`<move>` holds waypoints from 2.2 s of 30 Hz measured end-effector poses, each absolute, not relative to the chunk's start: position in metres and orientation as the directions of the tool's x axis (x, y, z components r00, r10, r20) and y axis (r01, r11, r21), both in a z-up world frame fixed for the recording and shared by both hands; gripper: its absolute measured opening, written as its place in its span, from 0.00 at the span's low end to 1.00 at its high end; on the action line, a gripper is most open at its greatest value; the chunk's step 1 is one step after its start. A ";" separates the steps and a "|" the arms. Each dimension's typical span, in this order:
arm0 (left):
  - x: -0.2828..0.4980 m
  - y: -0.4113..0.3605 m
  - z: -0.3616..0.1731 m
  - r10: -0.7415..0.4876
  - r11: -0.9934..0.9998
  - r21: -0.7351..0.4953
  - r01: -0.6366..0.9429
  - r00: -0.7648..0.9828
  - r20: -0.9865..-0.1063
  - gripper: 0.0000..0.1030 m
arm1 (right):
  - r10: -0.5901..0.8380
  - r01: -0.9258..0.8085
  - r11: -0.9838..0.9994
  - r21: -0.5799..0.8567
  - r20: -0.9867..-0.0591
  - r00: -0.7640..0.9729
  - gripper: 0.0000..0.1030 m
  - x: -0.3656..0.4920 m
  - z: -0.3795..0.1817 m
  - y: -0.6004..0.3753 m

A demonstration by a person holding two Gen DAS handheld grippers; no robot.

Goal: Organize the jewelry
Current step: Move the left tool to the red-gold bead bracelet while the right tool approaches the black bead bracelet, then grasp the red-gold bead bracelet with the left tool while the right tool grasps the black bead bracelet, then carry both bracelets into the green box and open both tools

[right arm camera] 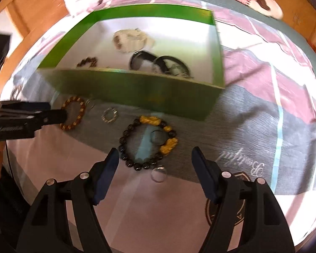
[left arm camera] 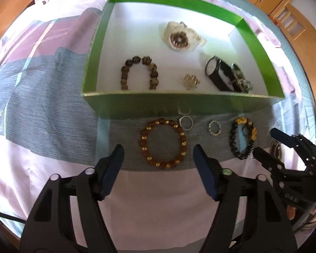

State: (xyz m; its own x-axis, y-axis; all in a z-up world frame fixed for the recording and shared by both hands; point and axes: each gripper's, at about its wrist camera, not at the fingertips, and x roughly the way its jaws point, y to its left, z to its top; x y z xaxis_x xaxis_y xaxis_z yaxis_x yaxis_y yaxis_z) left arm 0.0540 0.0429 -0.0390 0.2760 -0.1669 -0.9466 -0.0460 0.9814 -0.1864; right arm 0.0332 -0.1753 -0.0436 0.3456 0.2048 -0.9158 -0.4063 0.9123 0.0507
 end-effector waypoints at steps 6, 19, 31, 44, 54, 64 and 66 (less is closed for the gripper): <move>0.052 0.034 -0.047 -0.155 0.985 -0.169 -0.036 0.253 -0.955 0.63 | 0.179 -0.382 0.924 0.022 -0.907 0.381 0.57 0.036 -0.047 -0.171; 0.048 0.018 -0.065 -0.113 0.993 -0.119 -0.012 0.237 -0.965 0.63 | 0.140 -0.345 0.939 0.005 -0.919 0.368 0.34 0.058 -0.072 -0.164; 0.041 0.001 -0.059 -0.101 0.995 -0.102 0.011 0.271 -0.957 0.09 | 0.195 -0.376 0.926 0.035 -0.896 0.398 0.12 0.045 -0.052 -0.160; 0.042 0.021 -0.039 -0.137 0.990 -0.139 0.015 0.296 -0.945 0.16 | 0.307 -0.415 0.902 0.119 -0.852 0.424 0.11 0.032 -0.020 -0.165; 0.051 0.038 -0.062 -0.100 0.992 -0.117 -0.055 0.247 -0.964 0.38 | 0.292 -0.408 0.905 0.118 -0.870 0.396 0.11 0.037 -0.031 -0.164; 0.053 0.015 -0.071 -0.012 1.000 -0.016 -0.010 0.273 -0.962 0.33 | 0.278 -0.415 0.904 0.101 -0.878 0.391 0.11 0.036 -0.037 -0.161; 0.052 0.006 -0.070 -0.007 1.000 -0.003 0.013 0.280 -0.960 0.11 | 0.275 -0.415 0.904 0.099 -0.879 0.391 0.11 0.036 -0.038 -0.161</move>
State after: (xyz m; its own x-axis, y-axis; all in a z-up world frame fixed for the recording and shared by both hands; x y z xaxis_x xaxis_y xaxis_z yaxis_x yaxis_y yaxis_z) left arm 0.0521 0.0055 -0.0704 0.2796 -0.0069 -0.9601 0.0134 0.9999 -0.0032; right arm 0.0361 -0.1607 -0.0376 0.3905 0.2750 -0.8786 -0.4150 0.9045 0.0986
